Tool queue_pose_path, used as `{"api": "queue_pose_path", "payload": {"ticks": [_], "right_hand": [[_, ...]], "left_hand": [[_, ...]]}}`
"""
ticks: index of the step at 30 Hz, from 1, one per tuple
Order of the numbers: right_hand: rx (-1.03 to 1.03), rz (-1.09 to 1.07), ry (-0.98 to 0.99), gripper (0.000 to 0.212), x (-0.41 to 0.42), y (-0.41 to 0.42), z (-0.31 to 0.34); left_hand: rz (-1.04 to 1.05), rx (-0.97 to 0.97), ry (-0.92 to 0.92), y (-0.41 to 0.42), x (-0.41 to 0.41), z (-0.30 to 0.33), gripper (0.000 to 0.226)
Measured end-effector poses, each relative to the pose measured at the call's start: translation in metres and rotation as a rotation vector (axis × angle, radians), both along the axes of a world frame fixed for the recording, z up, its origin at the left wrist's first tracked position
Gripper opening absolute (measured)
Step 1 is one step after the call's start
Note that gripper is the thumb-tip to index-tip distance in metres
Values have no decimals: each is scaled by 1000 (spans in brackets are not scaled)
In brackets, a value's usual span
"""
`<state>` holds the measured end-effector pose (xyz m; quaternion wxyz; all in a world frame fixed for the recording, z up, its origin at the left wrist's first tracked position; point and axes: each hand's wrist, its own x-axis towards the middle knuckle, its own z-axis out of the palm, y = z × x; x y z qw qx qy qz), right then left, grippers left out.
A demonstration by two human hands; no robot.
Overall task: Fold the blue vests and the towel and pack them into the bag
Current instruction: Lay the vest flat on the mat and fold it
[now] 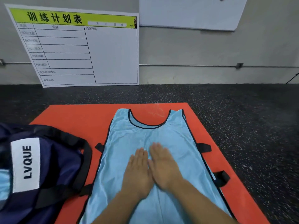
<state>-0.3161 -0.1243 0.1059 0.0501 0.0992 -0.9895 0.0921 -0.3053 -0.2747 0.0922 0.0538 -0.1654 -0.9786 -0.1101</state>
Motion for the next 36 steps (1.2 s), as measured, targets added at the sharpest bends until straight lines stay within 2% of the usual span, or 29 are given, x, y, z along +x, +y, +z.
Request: {"api": "queue_pose_path", "payload": {"ticks": [2, 7, 10, 13, 15, 18, 22, 24, 26, 29, 31, 33, 36], "right_hand": [[-47, 22, -106, 96, 22, -5, 4], [87, -253, -83, 87, 51, 81, 0], [76, -327, -75, 80, 70, 79, 11], [38, -69, -53, 61, 97, 21, 3], [27, 27, -101, 57, 120, -4, -1], [1, -93, -115, 78, 135, 27, 4], [35, -299, -165, 67, 154, 85, 10], [47, -349, -152, 73, 160, 83, 17], [38, -262, -153, 81, 167, 47, 20], [62, -28, -145, 60, 180, -6, 5], [0, -41, -199, 69, 190, -1, 8], [22, -61, -179, 84, 195, 28, 6], [60, -172, -172, 82, 199, 77, 9]], "left_hand": [[-22, -39, -6, 5, 22, 2, 59], [44, -87, 15, -25, 66, -1, 63], [48, -59, 9, -26, 88, -2, 63], [-23, -30, 62, -13, 103, 2, 60], [-59, -22, 84, -11, 110, 3, 60], [-27, -15, 89, -29, 121, -3, 62], [66, -38, 62, -66, 131, -7, 66], [104, -31, 44, -67, 135, -4, 68], [31, -12, 73, -48, 147, 0, 65], [-149, -19, 114, -17, 168, 0, 59], [-147, -4, 68, -27, 174, -3, 62], [-110, -36, 25, -57, 177, -7, 75], [-58, -39, -18, -105, 177, -3, 97]]}}
